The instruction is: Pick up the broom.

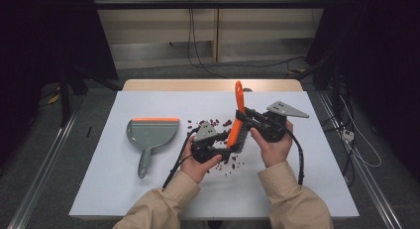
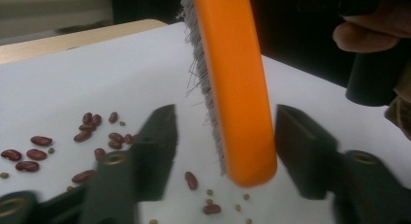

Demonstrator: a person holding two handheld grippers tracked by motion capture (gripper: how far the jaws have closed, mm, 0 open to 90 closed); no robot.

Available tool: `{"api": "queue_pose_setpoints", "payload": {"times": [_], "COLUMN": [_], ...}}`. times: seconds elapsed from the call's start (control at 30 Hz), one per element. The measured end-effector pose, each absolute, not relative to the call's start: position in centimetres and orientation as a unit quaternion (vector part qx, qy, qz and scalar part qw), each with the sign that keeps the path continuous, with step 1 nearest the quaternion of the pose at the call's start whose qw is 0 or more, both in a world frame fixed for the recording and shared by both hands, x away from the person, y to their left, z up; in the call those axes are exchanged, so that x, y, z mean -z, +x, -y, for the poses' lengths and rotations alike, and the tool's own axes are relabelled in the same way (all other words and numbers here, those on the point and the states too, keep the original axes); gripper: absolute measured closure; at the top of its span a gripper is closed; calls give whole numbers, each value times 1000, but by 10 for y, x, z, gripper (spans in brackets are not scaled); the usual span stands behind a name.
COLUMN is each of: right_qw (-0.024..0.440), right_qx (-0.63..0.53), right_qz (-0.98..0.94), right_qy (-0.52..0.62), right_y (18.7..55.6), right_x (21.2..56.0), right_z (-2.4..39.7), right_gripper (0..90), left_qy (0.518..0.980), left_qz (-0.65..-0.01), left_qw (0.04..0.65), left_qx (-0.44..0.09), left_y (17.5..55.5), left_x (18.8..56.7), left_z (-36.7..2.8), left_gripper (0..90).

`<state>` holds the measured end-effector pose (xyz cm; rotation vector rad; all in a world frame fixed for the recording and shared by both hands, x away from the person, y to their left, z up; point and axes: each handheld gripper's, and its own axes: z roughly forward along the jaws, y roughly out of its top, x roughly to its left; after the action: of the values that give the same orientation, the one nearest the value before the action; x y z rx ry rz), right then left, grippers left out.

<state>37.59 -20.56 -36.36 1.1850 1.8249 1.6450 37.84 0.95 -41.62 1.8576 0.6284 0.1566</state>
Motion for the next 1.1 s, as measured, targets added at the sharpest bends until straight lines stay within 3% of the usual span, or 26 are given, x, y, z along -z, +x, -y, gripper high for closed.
{"api": "queue_pose_setpoints", "payload": {"times": [0.07,0.13,0.27,0.37,0.47,0.53,0.57,0.9,1.1], "right_qw": [203,201,193,195,213,206,206,157,131], "right_qx": [-589,-590,-589,-588,-584,-589,-587,-579,-582], "right_qz": [-658,-659,-657,-655,-647,-642,-639,-635,-607], "right_qy": [424,421,430,433,442,446,452,487,525], "right_y": [377,378,380,381,378,377,375,376,383], "right_x": [364,364,367,367,366,366,367,381,382], "right_z": [199,193,185,182,177,176,174,156,146], "right_gripper": [711,711,707,680,464,442,388,339,296], "left_qy": [785,787,789,785,779,773,768,758,761], "left_qz": [-271,-272,-301,-305,-315,-322,-329,-341,-311], "left_qw": [553,549,530,532,533,536,536,534,536], "left_qx": [-66,-73,-77,-92,-100,-107,-120,-154,-193], "left_y": [379,379,379,379,380,381,382,382,370], "left_x": [416,415,412,411,408,407,407,406,404], "left_z": [-11,-14,-21,-27,-32,-36,-39,-43,-33], "left_gripper": [526,658,701,706,707,707,707,707,690]}}
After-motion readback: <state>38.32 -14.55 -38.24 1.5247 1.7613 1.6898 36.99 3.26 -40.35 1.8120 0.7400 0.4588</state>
